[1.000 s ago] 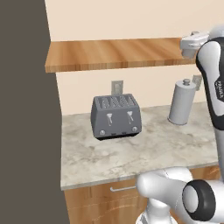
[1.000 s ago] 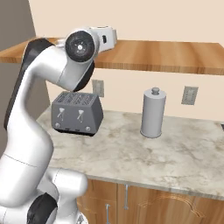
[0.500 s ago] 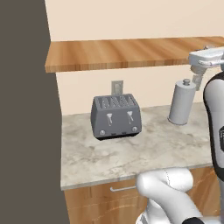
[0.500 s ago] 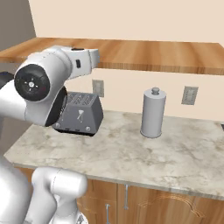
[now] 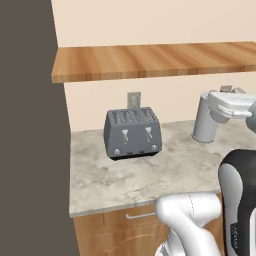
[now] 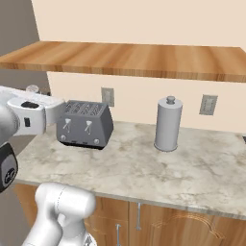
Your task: Retrieve the shaker from the cabinet and place it next the steak on a plate on the dining table.
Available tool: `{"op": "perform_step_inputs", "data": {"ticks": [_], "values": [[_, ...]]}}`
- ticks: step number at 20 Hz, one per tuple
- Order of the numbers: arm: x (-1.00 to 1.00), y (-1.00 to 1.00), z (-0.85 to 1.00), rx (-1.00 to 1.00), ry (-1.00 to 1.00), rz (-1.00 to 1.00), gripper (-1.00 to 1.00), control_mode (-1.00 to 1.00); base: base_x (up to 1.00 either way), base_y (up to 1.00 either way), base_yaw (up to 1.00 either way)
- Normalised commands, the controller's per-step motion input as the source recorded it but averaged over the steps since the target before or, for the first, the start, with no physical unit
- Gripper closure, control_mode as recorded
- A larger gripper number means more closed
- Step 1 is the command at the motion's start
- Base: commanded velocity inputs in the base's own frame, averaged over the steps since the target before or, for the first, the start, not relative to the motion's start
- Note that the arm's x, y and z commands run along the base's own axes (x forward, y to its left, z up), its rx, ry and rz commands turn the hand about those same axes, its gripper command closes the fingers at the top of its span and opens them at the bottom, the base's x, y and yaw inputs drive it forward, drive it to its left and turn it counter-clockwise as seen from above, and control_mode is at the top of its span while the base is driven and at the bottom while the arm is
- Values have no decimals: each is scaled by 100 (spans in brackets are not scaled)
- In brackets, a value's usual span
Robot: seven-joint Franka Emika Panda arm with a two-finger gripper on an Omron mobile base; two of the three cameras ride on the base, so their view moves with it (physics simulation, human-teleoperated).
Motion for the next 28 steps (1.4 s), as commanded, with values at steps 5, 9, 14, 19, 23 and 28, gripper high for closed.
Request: {"op": "perform_step_inputs", "data": {"ticks": [5, 9, 14, 19, 23, 28], "values": [[-98, 14, -43, 11, 9, -4, 100, -100, 0, 0, 0], [-26, 5, -22, 2, 5, -2, 100, 100, 3, 0, -1], [0, 0, 0, 0, 0, 0, 100, 100, 55, -25, -4], [0, 0, 0, 0, 0, 0, 100, 100, -2, -77, -7], [0, 0, 0, 0, 0, 0, 100, 100, -34, -94, -42], [0, 0, 0, 0, 0, 0, 100, 100, 0, -24, -85]]}}
